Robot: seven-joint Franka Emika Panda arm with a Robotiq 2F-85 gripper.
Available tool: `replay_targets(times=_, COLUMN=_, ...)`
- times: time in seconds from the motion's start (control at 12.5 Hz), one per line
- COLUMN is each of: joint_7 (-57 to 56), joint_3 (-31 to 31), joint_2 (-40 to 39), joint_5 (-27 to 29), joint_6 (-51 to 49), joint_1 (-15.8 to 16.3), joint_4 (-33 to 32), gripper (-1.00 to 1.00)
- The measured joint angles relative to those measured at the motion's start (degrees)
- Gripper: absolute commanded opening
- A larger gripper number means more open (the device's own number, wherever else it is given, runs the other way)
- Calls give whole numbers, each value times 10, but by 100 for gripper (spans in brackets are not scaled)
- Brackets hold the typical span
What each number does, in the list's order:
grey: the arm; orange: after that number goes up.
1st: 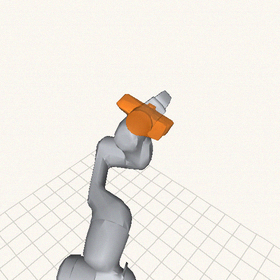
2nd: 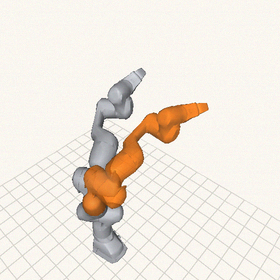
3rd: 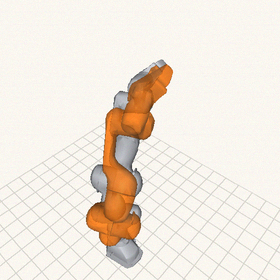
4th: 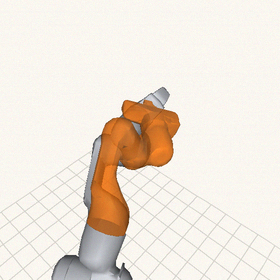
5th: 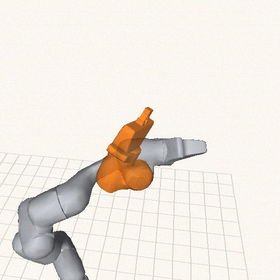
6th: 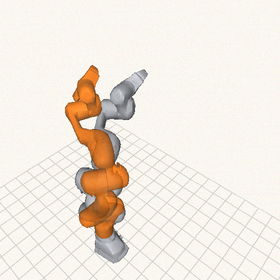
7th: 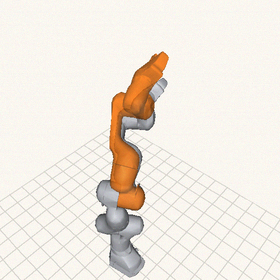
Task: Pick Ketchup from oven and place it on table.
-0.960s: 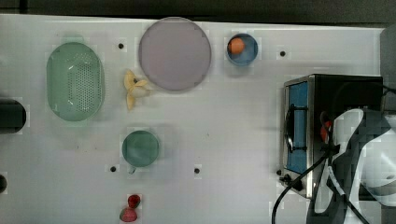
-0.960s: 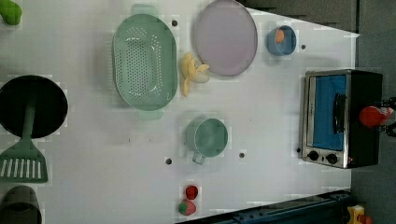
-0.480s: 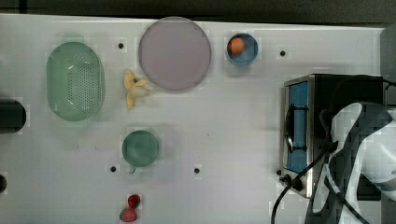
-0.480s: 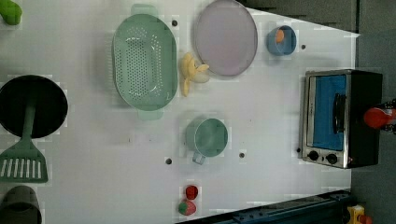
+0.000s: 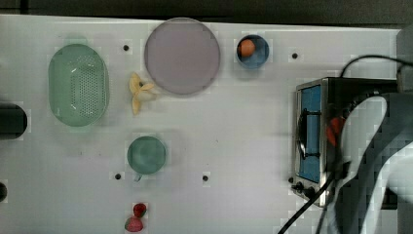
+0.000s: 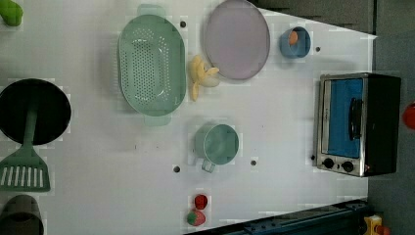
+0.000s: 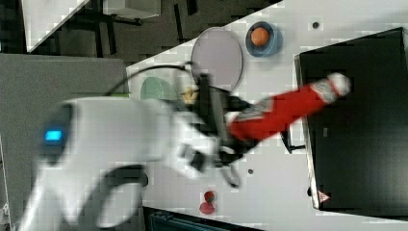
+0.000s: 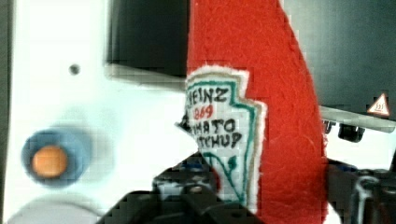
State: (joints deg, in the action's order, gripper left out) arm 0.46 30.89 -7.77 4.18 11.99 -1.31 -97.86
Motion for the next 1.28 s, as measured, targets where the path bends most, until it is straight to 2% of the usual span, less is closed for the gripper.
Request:
replay_targets(times=0.16, joint_7=-8, joint_3=-33, joint_2=31, joint_5=3, joint_6=6, joint_1=25, joint_4=14, gripper=29)
replay_targets(times=0.32, joint_7=-18, joint_3=-87, joint_2=42, joint_5=5, joint_6=8, joint_1=36, joint_4=27, gripper=29)
replay_targets(times=0.48, joint_7=-29, joint_3=-145, joint_2=39, joint_5=1, joint_6=5, joint_1=47, joint_4=21, gripper=29)
replay_targets(times=0.64, joint_7=-40, joint_3=-175, joint_2=36, joint_5=-2, joint_6=6, joint_1=77, joint_4=-4, gripper=29)
replay_targets(times=0.88, joint_7=-37, joint_3=-206, joint_2=30, joint_5=-10, joint_6=17, joint_1=103, joint_4=-59, gripper=29)
replay_targets(times=1.28, joint_7=-32, joint_3=-201, joint_2=20, joint_5=-9, joint_6=163, joint_1=104, joint_4=-252, gripper=29)
